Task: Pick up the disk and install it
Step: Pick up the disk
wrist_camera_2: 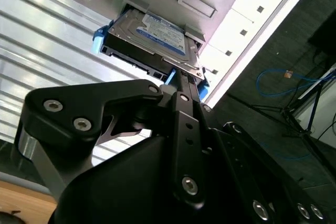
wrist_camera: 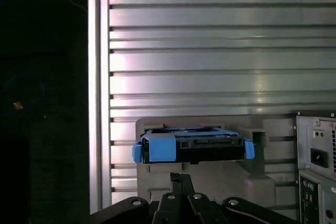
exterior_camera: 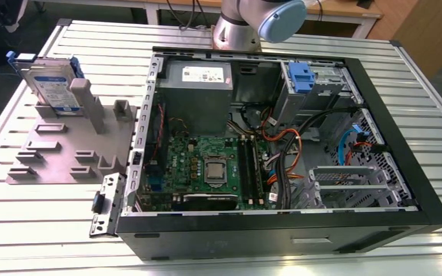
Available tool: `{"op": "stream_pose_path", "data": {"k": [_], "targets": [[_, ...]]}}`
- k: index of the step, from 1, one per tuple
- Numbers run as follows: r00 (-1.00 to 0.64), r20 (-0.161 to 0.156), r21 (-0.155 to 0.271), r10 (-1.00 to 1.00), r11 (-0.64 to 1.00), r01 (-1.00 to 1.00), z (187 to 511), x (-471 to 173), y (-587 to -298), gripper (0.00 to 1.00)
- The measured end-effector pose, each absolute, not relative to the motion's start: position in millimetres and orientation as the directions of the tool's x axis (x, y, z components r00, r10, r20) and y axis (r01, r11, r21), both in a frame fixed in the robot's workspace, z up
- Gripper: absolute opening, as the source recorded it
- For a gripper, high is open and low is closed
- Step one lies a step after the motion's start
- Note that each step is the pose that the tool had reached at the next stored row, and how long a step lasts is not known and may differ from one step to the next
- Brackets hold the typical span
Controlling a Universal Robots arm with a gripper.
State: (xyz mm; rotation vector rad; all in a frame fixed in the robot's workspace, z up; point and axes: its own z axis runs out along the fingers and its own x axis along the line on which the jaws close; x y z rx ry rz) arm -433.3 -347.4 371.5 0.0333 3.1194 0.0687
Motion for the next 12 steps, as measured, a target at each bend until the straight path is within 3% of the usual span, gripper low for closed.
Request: {"op": "stream_pose_path", "data": {"k": [12], "targets": [[-0.989, -0.021, 0.044, -0.150, 0.988, -0.150, 371.5, -433.2, -347.5, 0.11]]}}
